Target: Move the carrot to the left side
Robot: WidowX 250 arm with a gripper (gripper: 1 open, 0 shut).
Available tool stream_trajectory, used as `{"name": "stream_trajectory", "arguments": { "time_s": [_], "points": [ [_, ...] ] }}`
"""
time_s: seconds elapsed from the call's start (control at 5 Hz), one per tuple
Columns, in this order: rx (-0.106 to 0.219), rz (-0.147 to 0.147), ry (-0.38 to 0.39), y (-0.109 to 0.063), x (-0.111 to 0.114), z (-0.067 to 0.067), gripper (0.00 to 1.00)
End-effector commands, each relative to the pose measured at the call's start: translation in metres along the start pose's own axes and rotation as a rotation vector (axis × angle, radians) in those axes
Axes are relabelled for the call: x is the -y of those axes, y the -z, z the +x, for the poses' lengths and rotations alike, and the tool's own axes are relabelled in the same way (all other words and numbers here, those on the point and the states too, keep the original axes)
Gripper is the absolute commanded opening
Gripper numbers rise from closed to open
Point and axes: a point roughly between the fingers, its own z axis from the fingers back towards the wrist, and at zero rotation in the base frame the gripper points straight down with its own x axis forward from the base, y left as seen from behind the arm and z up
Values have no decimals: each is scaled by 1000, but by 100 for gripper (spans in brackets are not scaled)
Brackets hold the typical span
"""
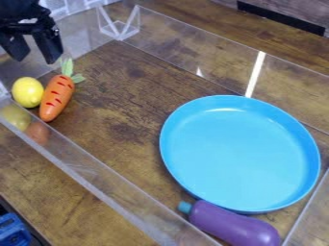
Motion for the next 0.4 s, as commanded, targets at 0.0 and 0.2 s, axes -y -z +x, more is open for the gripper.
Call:
{"name": "stream_trajectory", "arguments": {
  "time_s": [0.0, 0.2],
  "points": [
    [65, 18, 17, -13, -14, 15, 100],
    [60, 9, 37, -18, -10, 14, 100]
  ]
}}
